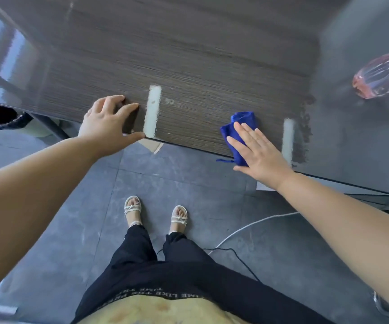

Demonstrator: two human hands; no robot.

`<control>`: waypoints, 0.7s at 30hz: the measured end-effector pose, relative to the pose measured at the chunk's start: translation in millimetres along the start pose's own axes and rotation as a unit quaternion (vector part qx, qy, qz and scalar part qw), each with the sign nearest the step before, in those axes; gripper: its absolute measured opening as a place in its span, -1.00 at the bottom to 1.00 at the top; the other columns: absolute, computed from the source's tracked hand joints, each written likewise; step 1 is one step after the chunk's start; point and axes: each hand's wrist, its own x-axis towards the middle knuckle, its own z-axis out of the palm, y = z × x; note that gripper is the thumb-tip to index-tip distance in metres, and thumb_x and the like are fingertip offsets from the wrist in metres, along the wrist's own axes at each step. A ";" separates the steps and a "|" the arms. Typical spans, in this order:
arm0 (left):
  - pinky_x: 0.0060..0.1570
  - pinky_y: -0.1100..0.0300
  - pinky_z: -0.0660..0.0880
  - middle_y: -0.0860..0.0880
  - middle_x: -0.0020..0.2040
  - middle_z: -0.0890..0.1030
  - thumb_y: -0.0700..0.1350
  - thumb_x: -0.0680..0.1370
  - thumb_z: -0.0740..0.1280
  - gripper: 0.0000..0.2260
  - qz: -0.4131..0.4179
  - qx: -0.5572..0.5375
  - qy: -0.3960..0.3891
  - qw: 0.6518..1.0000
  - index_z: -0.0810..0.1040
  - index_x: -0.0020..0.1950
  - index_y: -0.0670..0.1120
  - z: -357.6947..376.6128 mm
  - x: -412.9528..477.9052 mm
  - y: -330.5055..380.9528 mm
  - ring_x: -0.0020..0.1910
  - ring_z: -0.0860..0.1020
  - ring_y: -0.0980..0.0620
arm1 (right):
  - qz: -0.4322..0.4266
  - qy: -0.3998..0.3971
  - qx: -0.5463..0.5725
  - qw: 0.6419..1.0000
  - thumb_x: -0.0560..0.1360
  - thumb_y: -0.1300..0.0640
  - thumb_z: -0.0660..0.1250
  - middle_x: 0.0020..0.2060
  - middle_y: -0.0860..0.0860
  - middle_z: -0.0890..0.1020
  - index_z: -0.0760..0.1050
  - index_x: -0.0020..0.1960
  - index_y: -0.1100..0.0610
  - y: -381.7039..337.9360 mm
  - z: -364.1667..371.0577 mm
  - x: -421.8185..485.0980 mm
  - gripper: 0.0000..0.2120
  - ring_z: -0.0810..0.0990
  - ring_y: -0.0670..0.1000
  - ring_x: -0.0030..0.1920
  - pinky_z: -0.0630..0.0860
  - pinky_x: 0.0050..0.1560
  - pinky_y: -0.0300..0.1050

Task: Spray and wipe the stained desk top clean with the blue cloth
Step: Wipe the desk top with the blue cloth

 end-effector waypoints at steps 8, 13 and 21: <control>0.41 -0.10 0.15 -0.04 0.51 0.08 0.22 0.48 0.30 -0.35 -0.005 0.008 -0.037 0.999 0.15 0.50 0.11 -4.3 5.9 0.2 0.46 0.06 -0.15 | 0.018 0.029 -0.002 0.999 0.24 0.01 0.58 0.37 0.28 0.38 0.34 0.40 0.18 -74.0 9.9 87.1 -0.18 0.38 0.27 0.35 0.24 0.34 0.19; 0.38 -0.08 0.25 0.00 0.50 0.13 0.11 0.46 0.38 -0.35 0.026 0.014 -0.062 0.998 0.18 0.49 0.15 -12.1 8.4 -12.5 0.43 0.11 -0.13 | -0.006 -0.014 0.002 1.000 0.45 0.00 0.39 0.48 0.22 0.18 0.19 0.50 0.15 -100.2 6.8 121.3 -0.30 0.18 0.20 0.48 0.06 0.45 0.07; 0.37 -0.04 0.26 0.04 0.53 0.05 -0.02 0.54 0.32 -0.36 0.055 0.059 -0.069 0.994 0.05 0.52 0.18 -12.8 6.3 -17.6 0.47 0.06 -0.08 | 0.028 0.003 -0.023 0.999 0.21 0.05 0.61 0.39 0.26 0.34 0.21 0.42 0.15 -35.7 3.3 35.0 -0.09 0.24 0.21 0.40 0.23 0.36 0.15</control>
